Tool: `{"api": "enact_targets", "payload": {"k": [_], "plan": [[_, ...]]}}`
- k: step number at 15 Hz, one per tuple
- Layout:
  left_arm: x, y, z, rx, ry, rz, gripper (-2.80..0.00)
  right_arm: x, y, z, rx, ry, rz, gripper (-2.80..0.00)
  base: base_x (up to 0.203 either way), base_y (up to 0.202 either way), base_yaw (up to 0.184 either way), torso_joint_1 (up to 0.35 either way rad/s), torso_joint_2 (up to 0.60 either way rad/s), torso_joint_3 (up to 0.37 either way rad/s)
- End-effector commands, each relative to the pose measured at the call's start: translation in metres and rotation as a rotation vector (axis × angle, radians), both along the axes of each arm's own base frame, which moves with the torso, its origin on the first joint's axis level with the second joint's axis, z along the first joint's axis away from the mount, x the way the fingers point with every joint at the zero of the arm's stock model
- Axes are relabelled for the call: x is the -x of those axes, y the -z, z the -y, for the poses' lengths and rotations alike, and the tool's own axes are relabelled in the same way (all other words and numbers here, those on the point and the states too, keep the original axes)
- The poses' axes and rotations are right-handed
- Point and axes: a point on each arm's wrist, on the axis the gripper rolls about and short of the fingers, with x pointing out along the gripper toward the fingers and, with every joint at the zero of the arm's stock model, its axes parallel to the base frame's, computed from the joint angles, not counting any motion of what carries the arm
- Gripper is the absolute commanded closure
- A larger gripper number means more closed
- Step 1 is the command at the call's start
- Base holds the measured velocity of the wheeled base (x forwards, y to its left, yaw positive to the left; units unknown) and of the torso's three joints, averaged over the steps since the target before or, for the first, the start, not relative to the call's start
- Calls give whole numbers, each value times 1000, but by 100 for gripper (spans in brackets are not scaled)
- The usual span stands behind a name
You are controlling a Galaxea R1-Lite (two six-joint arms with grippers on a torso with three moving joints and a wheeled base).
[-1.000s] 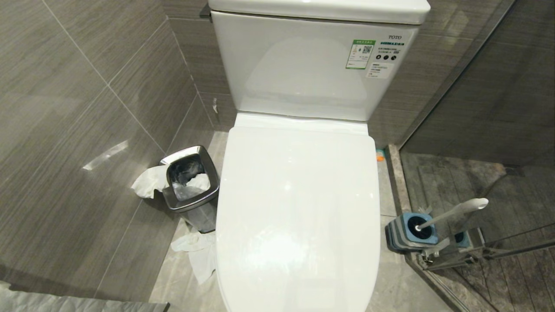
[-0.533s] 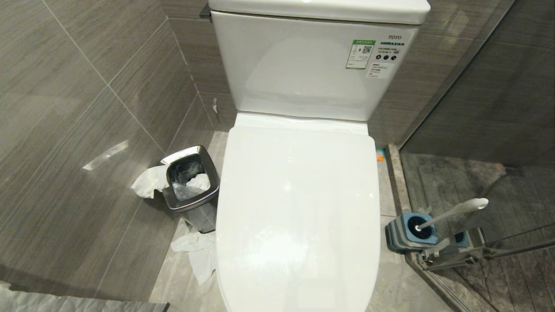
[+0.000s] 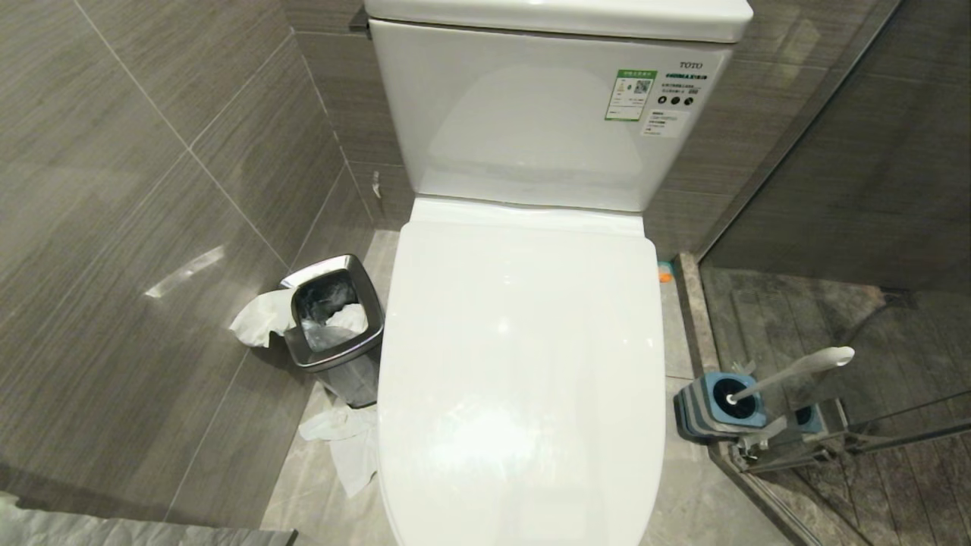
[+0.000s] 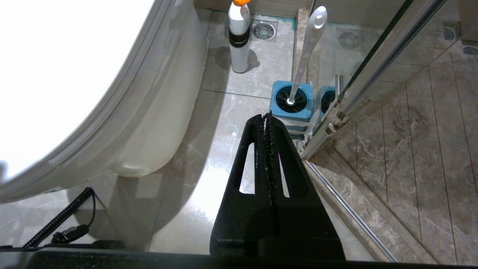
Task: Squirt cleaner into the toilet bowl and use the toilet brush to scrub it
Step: Use the left hand to lift the toilet lid slightly
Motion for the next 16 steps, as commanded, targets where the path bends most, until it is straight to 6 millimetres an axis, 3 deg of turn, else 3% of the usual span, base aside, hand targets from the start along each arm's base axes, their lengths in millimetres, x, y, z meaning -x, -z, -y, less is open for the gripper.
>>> {"api": "enact_targets", "payload": {"k": [1,8,16], "plan": [[0,0,0,-57,21,4,0,0,0,0,0,1,-1,0,0,0,0,0,0,0],[0,0,-1,164,-44,-1,0,0,0,0,0,1,-1,0,0,0,0,0,0,0],[0,0,-1,167,-44,-1,0,0,0,0,0,-1,-1,0,0,0,0,0,0,0]]}}
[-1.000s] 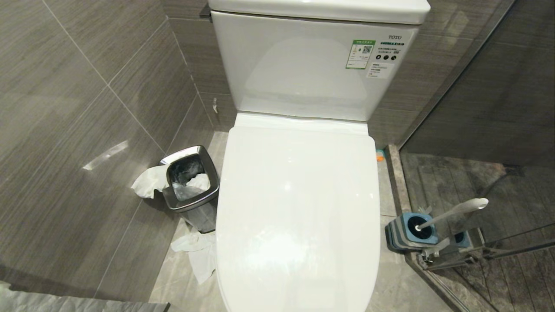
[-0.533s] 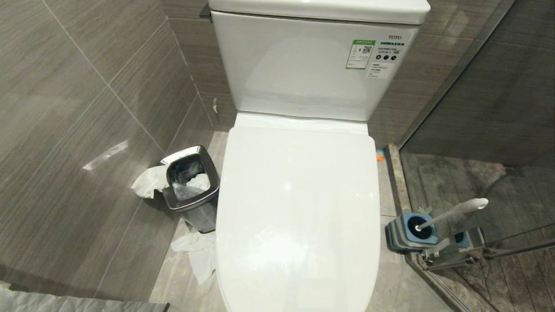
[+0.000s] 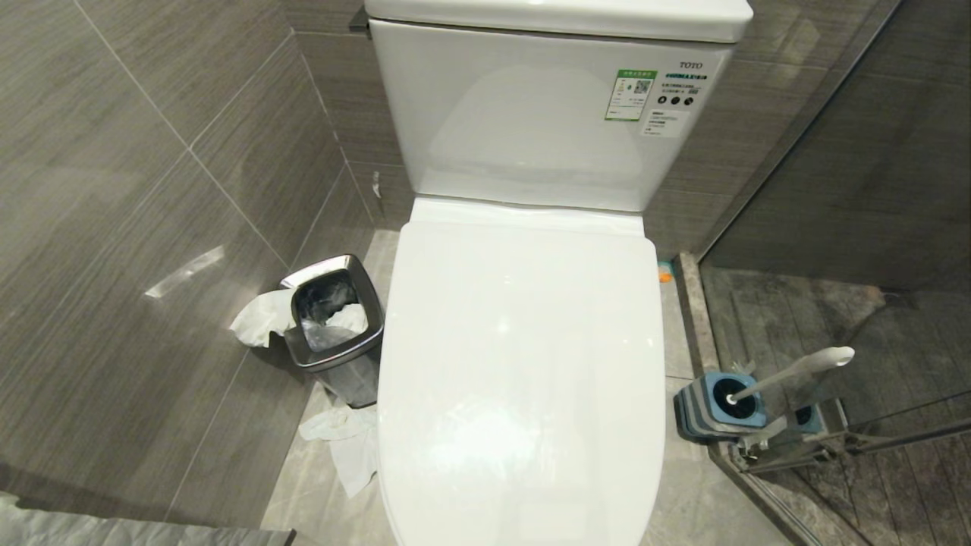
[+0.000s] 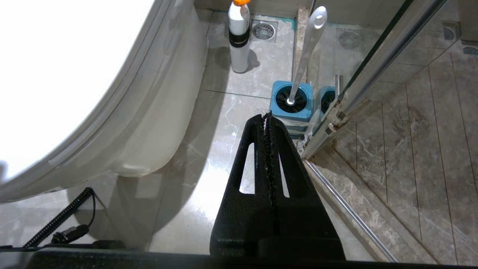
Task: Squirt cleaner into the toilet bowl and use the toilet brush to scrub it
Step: Use the left hand to lift the toilet lid slightly
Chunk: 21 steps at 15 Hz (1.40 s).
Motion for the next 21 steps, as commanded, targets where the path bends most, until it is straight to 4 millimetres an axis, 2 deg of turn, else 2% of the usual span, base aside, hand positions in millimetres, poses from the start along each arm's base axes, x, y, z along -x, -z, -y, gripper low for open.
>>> {"api": "enact_targets", "payload": {"k": [1,4,7,9,13,21], "plan": [[0,0,0,0,0,-2,0,0,0,0,0,1,-1,0,0,0,0,0,0,0],[0,0,0,0,0,-2,0,0,1,-1,137,-26,-4,0,0,0,0,0,0,0],[0,0,0,-3,0,-5,0,0,0,-1,159,-47,0,0,0,0,0,0,0,0],[0,0,0,-3,0,-2,0,0,0,-1,149,-48,-1,0,0,0,0,0,0,0],[0,0,0,-4,0,-2,0,0,0,0,4,-16,-2,0,0,0,0,0,0,0],[0,0,0,-3,0,0,0,0,0,0,-2,-13,-2,0,0,0,0,0,0,0]]}}
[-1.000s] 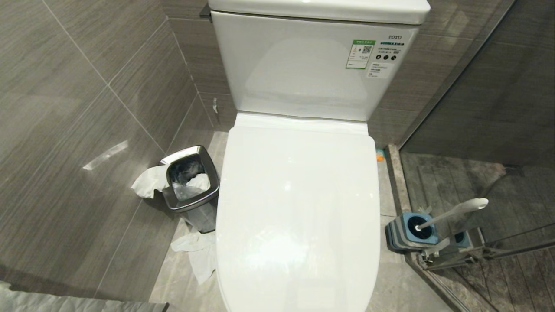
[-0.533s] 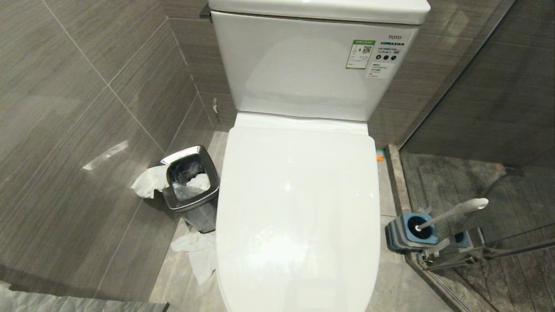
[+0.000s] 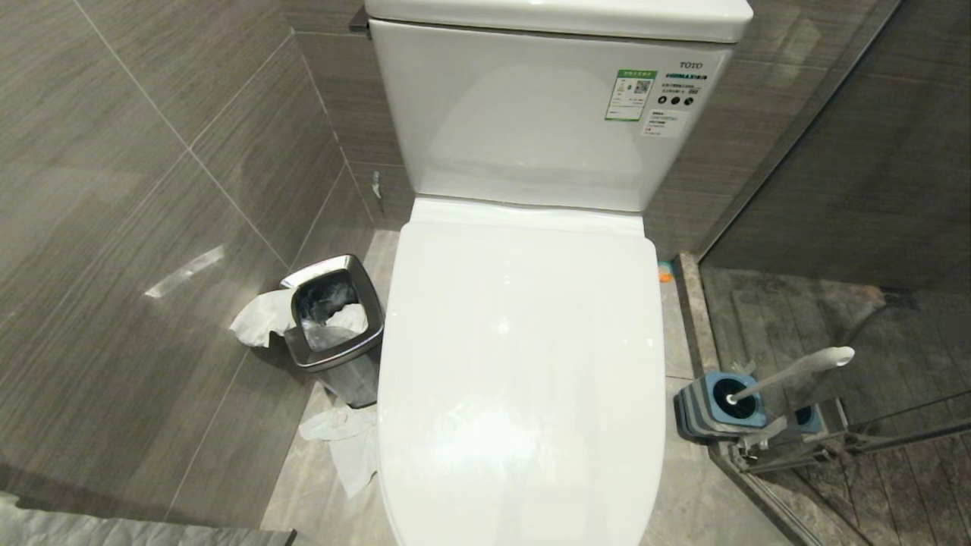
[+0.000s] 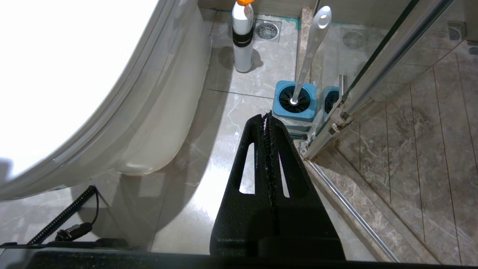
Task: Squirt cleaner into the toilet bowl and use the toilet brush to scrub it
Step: Use the left hand to lift the toilet lid slightly
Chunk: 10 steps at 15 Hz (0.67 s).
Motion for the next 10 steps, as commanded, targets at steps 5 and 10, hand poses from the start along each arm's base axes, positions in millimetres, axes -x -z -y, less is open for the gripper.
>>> {"api": "enact_targets", "payload": {"k": [5,10], "plan": [[8,-23,3,-144,126,69,0,0,0,0,0,0,-1,0,0,0,0,0,0,0],[17,-44,5,-182,227,131,0,0,0,0,0,-1,-2,0,0,0,0,0,0,0]]}}
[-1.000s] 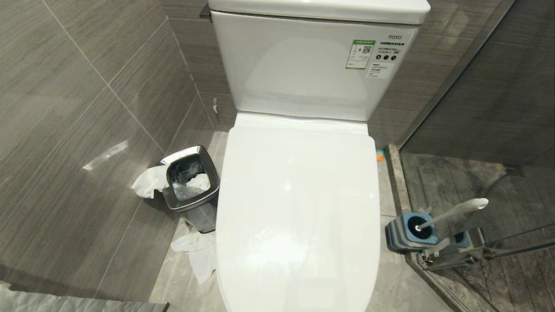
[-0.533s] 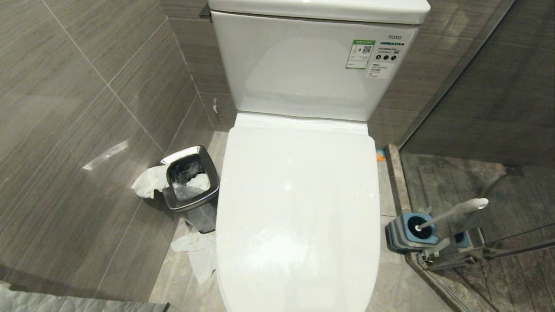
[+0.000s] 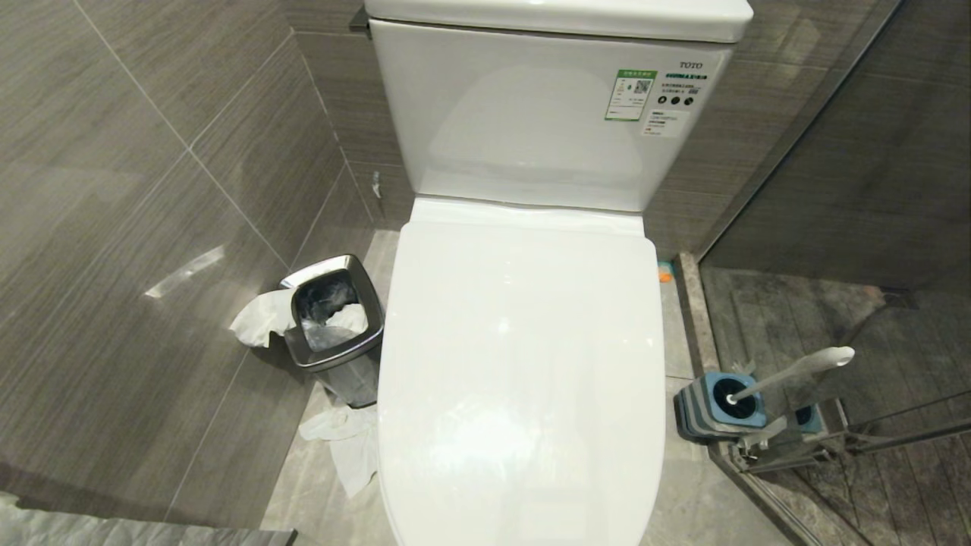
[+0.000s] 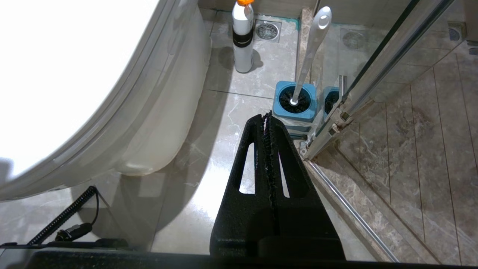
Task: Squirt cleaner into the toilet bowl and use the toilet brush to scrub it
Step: Use the left hand to lift the toilet lid slightly
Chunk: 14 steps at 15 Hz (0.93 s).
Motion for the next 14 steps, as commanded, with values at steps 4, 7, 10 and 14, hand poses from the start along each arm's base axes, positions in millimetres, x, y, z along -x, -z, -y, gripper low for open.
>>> {"api": "enact_targets", "payload": {"k": [4,7,10,14], "plan": [[-6,-45,0,-35,15,-46,0,0,0,0,0,1,-2,0,0,0,0,0,0,0],[-22,-93,0,-57,5,-65,0,0,0,0,0,1,-1,0,0,0,0,0,0,0],[-44,-139,0,-68,-8,-63,0,0,0,0,0,0,-2,0,0,0,0,0,0,0],[-77,-192,0,-71,-5,-55,0,0,0,0,0,-1,-2,0,0,0,0,0,0,0]]}}
